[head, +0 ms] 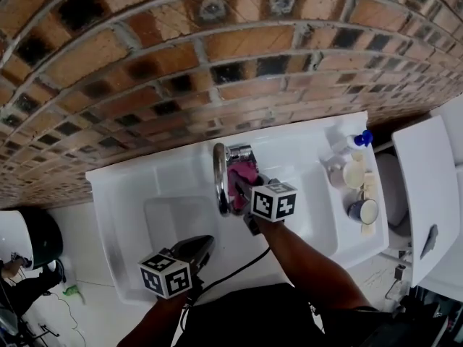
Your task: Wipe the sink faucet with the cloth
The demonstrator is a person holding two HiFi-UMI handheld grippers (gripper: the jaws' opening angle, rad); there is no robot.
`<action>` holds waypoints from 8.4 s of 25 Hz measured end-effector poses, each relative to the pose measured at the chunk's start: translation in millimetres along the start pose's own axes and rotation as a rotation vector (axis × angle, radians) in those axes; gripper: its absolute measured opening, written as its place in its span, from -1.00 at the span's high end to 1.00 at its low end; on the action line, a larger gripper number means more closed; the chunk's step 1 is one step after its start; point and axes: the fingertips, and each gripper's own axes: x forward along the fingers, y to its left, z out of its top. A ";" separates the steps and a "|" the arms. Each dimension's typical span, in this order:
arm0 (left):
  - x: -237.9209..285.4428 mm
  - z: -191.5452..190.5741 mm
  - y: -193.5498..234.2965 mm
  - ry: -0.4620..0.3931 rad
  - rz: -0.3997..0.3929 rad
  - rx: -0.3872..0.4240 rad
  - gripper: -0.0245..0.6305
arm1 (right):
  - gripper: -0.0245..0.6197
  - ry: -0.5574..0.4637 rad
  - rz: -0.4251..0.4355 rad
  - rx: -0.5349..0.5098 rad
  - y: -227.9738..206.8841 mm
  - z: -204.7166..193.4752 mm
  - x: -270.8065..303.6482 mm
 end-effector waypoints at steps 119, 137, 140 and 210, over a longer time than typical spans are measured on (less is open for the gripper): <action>-97.3 -40.6 36.6 -0.071 0.045 0.020 0.92 | 0.71 -0.360 0.321 0.232 82.9 57.3 -20.9; -69.9 -35.9 -41.6 -0.232 0.162 -0.050 0.92 | 0.71 -0.003 0.605 -0.381 154.0 88.0 -48.8; -68.9 -39.7 -53.7 -0.265 0.191 -0.072 0.91 | 0.72 0.031 0.649 -0.595 157.7 84.0 -61.1; -55.1 -14.8 -25.1 -0.298 0.096 -0.143 0.91 | 0.74 0.198 0.411 -0.383 128.5 155.3 -10.6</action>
